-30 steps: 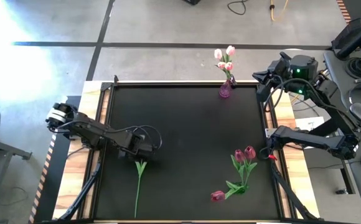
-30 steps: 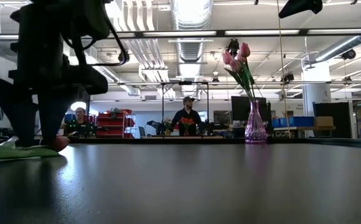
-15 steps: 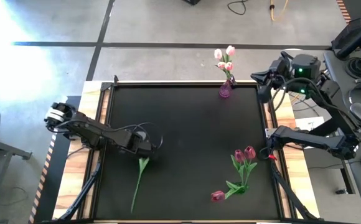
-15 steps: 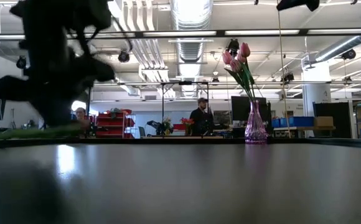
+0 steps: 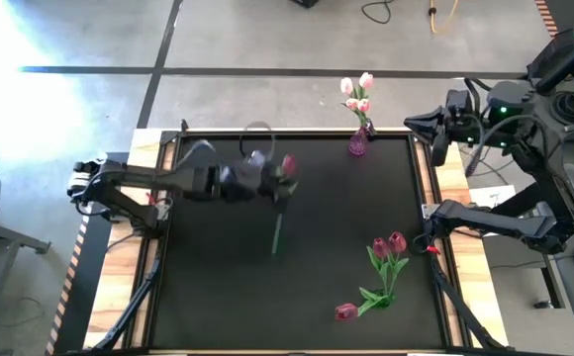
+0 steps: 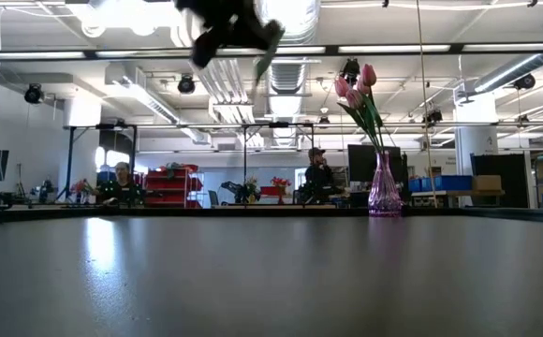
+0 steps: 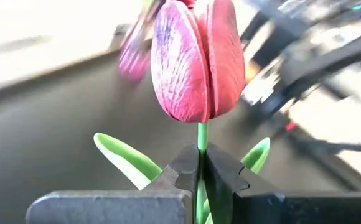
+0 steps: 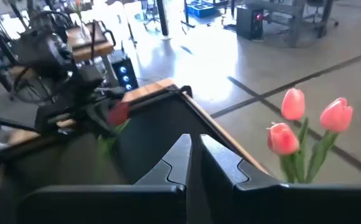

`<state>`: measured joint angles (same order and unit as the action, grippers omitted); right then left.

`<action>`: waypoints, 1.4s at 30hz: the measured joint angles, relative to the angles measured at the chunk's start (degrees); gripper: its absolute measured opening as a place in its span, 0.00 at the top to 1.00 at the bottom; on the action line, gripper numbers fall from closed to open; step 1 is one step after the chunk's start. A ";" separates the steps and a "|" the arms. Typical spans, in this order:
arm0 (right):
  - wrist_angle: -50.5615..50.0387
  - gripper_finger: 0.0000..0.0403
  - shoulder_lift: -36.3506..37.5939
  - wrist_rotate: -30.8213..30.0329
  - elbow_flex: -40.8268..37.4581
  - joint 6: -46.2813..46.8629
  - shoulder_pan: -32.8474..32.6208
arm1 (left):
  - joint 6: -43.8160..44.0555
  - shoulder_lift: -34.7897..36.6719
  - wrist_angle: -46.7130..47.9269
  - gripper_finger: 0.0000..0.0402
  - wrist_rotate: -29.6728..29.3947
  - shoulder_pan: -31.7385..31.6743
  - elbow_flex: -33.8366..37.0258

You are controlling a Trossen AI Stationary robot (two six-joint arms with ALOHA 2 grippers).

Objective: Sort flowers into vase by color
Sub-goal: Put the red tulip into the transparent green vase

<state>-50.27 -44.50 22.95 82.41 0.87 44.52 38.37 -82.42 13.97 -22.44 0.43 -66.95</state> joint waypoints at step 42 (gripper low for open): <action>22.99 0.49 -13.59 -12.68 -0.39 8.52 -27.04 | -33.18 -30.59 0.80 1.00 36.09 -12.66 -64.68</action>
<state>-27.29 -58.09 10.28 82.02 9.39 17.47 5.19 -113.01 14.76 13.65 -12.23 -131.63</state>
